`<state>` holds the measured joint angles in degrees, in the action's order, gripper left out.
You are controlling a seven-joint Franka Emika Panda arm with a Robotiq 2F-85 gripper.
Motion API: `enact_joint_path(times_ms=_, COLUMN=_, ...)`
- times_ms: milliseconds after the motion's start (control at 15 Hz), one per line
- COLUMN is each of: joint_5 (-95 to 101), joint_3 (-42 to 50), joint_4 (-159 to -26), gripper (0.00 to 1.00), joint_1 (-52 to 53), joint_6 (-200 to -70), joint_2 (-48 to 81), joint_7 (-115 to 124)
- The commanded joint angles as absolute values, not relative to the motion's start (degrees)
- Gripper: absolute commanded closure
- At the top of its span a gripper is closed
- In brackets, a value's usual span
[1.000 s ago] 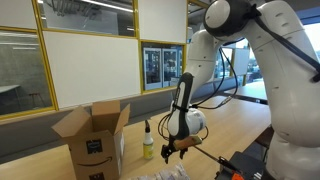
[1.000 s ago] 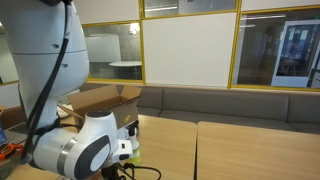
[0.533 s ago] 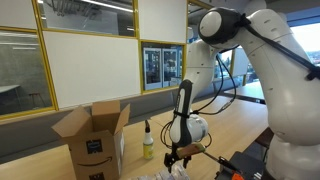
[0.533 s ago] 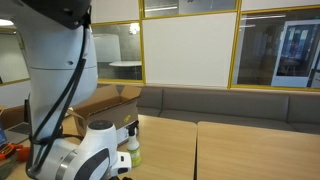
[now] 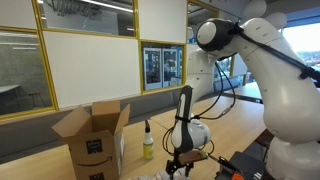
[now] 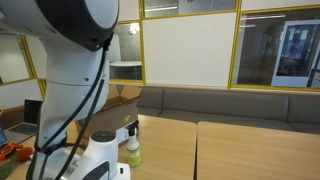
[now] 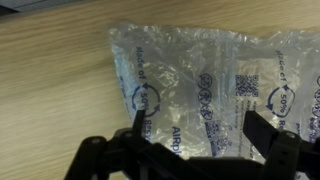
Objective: Place the three plastics inside the brown box, place the spray bottle in the box
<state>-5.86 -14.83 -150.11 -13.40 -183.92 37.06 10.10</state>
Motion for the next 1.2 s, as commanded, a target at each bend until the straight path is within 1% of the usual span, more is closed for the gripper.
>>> enact_joint_path(times_ms=0, joint_5=-5.4, joint_3=-16.4, joint_4=-148.2, gripper=0.0, joint_1=-16.2, joint_6=-185.6, joint_2=40.6, joint_7=8.1)
enact_joint_path(times_ms=267, joint_5=-4.8, joint_3=-15.5, joint_4=-146.1, gripper=0.0, joint_1=-17.2, joint_6=-184.4, joint_2=42.4, joint_7=6.4)
enact_joint_path(times_ms=867, joint_5=-4.5, joint_3=-11.0, joint_4=-139.1, gripper=0.0, joint_1=-15.5, joint_6=-181.1, joint_2=46.4, joint_7=2.7)
enact_joint_path(times_ms=1133, joint_5=-4.6, joint_3=-10.9, joint_4=-137.7, gripper=0.0, joint_1=-16.2, joint_6=-180.4, joint_2=47.8, joint_7=1.7)
